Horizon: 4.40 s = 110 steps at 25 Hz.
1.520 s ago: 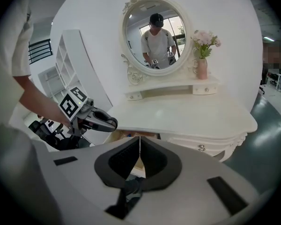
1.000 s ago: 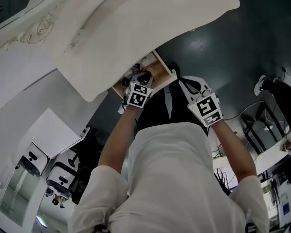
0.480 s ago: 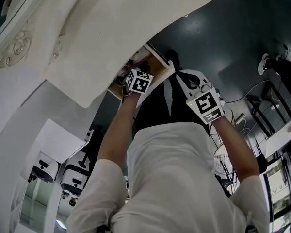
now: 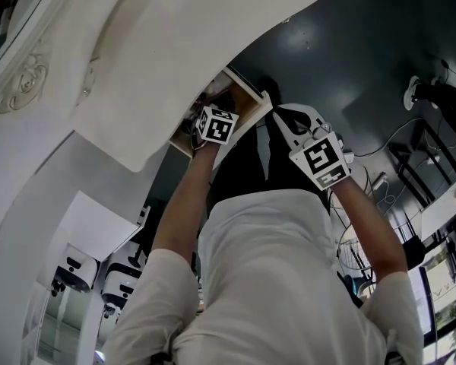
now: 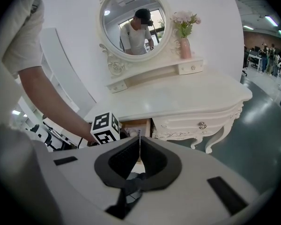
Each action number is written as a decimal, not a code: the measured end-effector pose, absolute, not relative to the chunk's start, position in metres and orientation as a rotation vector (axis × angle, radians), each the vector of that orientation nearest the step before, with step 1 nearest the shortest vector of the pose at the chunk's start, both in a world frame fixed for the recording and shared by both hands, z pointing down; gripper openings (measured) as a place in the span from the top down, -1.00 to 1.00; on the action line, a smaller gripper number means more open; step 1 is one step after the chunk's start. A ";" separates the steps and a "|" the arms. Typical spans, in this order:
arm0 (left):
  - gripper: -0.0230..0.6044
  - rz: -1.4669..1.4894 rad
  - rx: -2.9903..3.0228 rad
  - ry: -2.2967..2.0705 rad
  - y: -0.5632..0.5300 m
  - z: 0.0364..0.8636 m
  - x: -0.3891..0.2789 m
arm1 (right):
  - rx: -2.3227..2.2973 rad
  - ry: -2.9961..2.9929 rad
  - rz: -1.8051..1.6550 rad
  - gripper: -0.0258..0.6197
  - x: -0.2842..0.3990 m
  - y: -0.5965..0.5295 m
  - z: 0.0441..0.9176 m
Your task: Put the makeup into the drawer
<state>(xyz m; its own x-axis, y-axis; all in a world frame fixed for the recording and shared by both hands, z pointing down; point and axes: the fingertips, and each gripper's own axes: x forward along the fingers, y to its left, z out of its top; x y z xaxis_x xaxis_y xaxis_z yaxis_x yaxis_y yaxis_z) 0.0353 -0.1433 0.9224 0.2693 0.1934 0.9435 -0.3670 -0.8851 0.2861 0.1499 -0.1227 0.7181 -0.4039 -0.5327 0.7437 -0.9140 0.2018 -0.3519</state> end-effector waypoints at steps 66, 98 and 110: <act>0.87 0.462 2.481 -1.033 -0.056 0.497 -0.107 | 1.324 -2.322 0.500 0.83 0.098 -0.007 0.510; 0.87 0.317 2.662 -0.974 -0.091 0.432 -0.199 | 1.623 -2.303 0.274 0.83 0.042 -0.043 0.435; 0.87 0.306 2.640 -0.994 -0.094 0.436 -0.198 | 1.620 -2.326 0.276 0.83 0.043 -0.047 0.435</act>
<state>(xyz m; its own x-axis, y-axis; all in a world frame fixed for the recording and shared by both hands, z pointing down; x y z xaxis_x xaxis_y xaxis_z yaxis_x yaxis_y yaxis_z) -0.1984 -0.0943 0.4356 0.7375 -0.6046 0.3008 -0.6692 -0.7142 0.2052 0.0432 -0.0467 0.4353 -0.3241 -0.8813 0.3440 -0.9373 0.3485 0.0099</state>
